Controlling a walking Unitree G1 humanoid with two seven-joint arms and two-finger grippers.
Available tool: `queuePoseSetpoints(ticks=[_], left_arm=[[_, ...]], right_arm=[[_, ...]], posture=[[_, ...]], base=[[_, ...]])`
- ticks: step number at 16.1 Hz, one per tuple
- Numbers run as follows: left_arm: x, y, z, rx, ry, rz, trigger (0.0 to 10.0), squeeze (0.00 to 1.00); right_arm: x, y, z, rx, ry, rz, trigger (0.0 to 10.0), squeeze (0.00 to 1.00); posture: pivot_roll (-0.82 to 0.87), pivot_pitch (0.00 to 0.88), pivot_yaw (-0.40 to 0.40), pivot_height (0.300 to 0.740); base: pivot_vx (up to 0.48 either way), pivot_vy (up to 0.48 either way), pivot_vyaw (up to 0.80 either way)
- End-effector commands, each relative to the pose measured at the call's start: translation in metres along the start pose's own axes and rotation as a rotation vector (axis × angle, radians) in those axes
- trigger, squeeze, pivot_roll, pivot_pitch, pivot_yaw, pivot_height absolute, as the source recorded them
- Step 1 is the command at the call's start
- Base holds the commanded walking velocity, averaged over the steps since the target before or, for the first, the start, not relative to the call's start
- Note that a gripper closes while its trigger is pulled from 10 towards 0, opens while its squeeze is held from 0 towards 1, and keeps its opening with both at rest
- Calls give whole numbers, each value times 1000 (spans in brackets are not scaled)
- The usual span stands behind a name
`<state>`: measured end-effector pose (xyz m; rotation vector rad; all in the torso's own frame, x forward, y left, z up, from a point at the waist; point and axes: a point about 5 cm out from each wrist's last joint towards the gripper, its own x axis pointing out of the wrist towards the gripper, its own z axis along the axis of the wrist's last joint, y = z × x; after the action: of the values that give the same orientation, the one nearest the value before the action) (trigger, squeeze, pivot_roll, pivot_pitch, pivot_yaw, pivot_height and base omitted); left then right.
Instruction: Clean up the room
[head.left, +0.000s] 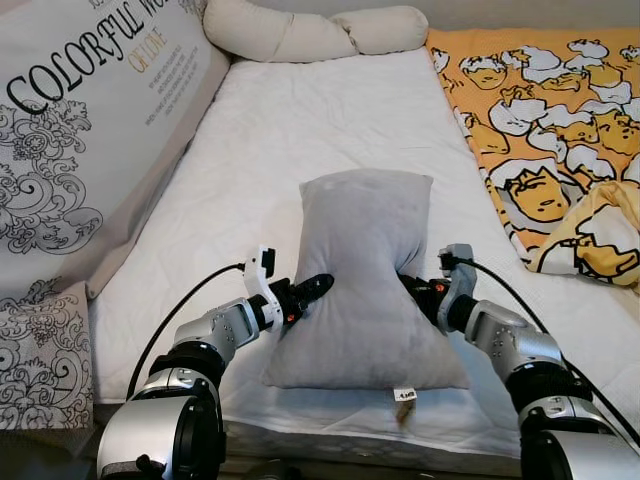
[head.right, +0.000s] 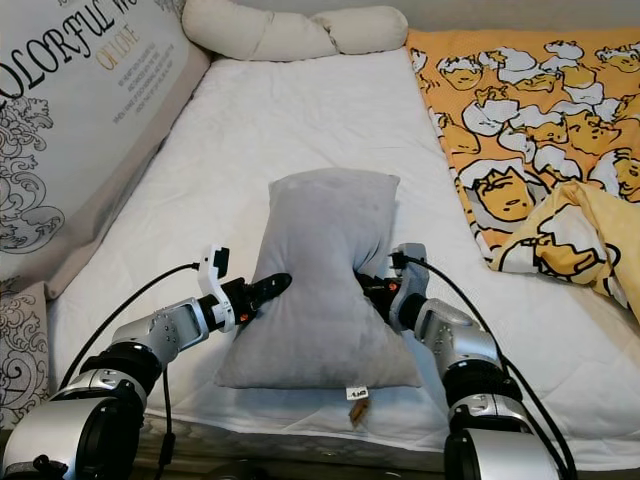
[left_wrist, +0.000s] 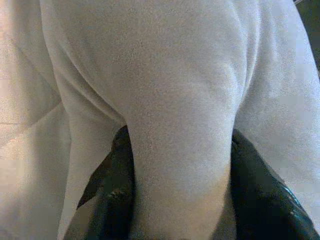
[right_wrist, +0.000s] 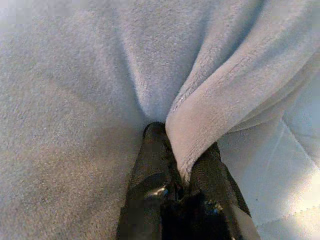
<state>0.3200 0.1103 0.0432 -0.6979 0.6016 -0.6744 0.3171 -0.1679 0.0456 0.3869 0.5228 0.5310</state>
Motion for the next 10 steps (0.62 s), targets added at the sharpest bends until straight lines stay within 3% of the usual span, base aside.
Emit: queuePoseSetpoints(ticks=[1,5,8,10], left_arm=[[1,-1,-3,-8,3,-4,0,0],[2,-2,-1,-8,5,0,0,0],[1,-1,4,69,-11,20,0,0],[0,-2,13,27,-28,31,0,0]], right_arm=[[12,12,0,11,13,34,0,0],[13,12,-3,39,8,23,0,0],[13,10,12,45,-136,-30,0,0],[13,7,20,29,-193,-95,0,0]], posture=[[-38,0,87,740],[-37,0,94,740],[-38,0,98,740],[-39,0,101,740]], base=[[0,0,0],[0,0,0],[0,0,0],[0,0,0]])
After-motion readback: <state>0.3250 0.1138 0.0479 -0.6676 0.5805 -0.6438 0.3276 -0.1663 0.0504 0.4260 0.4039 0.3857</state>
